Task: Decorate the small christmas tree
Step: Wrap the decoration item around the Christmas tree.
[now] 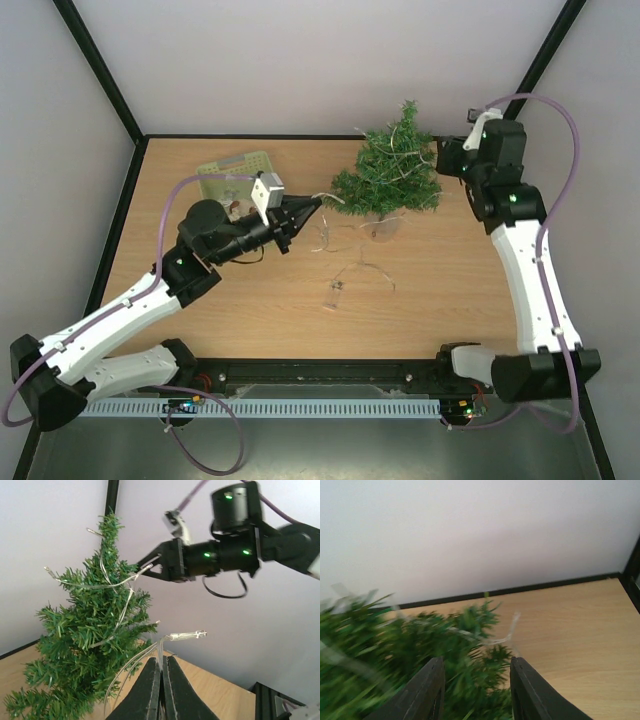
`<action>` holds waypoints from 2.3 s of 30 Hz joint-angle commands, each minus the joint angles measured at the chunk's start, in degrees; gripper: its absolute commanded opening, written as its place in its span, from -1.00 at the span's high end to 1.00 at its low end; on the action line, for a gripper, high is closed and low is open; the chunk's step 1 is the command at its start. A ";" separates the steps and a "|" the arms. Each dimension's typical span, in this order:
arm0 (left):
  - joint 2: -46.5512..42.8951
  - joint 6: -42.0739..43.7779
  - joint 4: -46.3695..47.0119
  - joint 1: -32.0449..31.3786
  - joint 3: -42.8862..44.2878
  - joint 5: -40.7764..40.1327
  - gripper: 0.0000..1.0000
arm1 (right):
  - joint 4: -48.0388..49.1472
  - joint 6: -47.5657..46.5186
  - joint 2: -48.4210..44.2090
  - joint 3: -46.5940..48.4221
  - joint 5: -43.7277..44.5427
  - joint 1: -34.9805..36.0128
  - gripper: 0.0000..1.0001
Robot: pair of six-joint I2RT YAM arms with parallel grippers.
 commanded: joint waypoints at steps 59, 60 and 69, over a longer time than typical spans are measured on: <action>2.13 -20.57 10.97 5.44 0.56 7.23 0.95 | 62.96 -39.95 -8.85 -55.07 5.90 46.36 0.39; 2.08 -20.66 10.98 5.44 0.48 7.15 0.95 | 62.65 -40.12 -8.94 -54.96 5.68 46.40 0.51; 2.97 -18.69 6.86 9.02 0.56 4.08 0.95 | 52.90 -35.79 -16.12 -55.99 3.67 47.42 0.97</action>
